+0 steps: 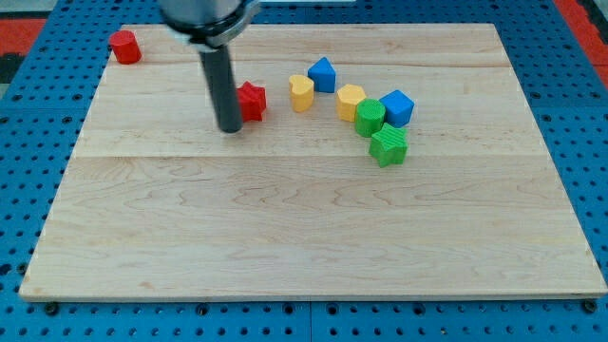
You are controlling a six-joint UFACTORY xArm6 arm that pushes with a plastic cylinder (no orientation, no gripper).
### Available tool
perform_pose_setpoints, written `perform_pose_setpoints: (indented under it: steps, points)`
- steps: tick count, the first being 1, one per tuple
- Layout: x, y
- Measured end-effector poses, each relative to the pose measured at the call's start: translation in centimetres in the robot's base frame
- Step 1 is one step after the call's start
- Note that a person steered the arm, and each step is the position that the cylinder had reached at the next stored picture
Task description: Move the red star top left to the blue triangle
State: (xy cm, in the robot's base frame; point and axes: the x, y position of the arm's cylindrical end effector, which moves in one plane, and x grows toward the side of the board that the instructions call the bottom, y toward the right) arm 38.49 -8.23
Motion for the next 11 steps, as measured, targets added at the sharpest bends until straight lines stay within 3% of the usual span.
perform_pose_setpoints:
  steps: [1, 2, 4, 7, 8, 9, 10, 11]
  points:
    - [-5.4, 1.6]
    - [-7.8, 1.5]
    - [-7.5, -4.3]
    - [-14.3, 6.0]
    - [-14.0, 4.9]
    - [-10.4, 4.2]
    - [-8.0, 6.4]
    - [-9.4, 10.1]
